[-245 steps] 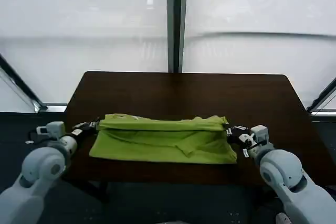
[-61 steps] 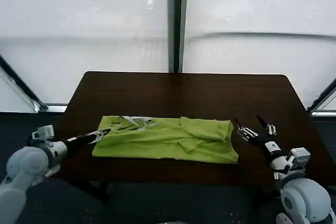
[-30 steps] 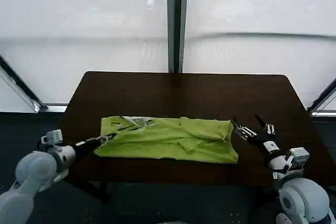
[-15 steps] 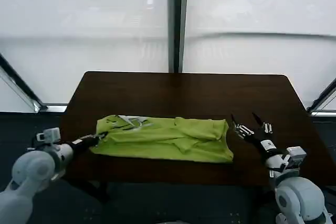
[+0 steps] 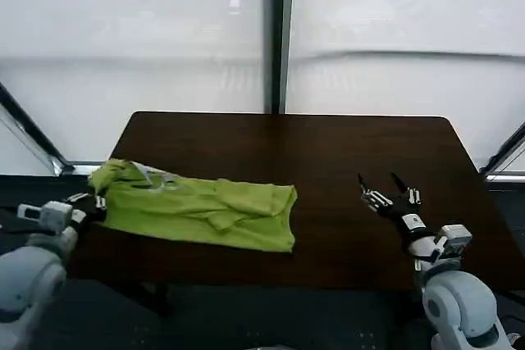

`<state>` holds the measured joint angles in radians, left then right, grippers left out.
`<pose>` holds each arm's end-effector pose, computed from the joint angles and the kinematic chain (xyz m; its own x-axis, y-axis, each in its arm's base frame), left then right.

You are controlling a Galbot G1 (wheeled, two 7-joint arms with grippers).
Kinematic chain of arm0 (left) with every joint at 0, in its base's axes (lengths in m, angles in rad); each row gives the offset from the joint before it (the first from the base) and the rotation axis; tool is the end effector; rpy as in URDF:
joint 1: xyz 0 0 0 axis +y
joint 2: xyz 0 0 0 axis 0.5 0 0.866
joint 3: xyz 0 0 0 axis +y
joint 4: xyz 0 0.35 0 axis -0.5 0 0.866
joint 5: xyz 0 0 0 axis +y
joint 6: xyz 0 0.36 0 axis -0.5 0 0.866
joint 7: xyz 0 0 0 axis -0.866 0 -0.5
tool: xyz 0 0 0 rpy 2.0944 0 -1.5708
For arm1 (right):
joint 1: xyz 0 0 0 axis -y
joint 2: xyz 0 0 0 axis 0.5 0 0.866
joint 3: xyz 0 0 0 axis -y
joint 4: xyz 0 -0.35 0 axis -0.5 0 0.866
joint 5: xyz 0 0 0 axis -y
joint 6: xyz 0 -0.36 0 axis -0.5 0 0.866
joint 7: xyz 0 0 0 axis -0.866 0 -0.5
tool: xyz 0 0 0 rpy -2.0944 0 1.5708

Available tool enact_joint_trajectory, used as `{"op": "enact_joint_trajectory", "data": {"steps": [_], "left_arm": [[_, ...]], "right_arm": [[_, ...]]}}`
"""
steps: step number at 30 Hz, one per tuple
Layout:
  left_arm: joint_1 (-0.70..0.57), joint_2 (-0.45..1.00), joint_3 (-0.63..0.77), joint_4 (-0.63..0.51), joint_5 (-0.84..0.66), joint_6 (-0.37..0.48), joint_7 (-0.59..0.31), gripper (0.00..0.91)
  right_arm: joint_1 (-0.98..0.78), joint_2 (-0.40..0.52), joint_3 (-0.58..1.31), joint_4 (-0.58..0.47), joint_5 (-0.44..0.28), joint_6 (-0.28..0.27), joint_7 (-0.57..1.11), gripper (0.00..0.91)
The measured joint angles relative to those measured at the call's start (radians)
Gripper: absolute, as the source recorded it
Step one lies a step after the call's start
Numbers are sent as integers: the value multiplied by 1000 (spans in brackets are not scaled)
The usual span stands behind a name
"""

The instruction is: Fold and organize the clothes.

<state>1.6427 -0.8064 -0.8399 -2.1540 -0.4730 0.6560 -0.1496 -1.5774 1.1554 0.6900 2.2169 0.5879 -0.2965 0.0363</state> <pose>0.2113 0.1725 -0.1973 -0.8504 -0.1749 0.4963 0.0467 0.9143 0.4023 0.1926 -0.0973 -0.2320 -0.9765 -0.1266 0.1743 -0.1037 0.9854 0.1352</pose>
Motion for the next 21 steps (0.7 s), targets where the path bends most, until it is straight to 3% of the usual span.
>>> {"op": "enact_joint_trajectory", "data": {"steps": [4,8,12,21], "left_arm": [[6,-11,-15,-44,-132,80,-46,0],[-29,-32,13,-90,-426,80,-130,0],[-64,-50,63,-113,-614,80,-146,0],[-163,-94,200,-111,-742,80,-159,0]], "right_arm": [[-20,7,20,18,2,0,0,878],[-42,16,42,32,3,0,-1,878],[-69,32,65,50,1,0,-2,878],[-114,63,107,82,-24,-6,5,878]]}}
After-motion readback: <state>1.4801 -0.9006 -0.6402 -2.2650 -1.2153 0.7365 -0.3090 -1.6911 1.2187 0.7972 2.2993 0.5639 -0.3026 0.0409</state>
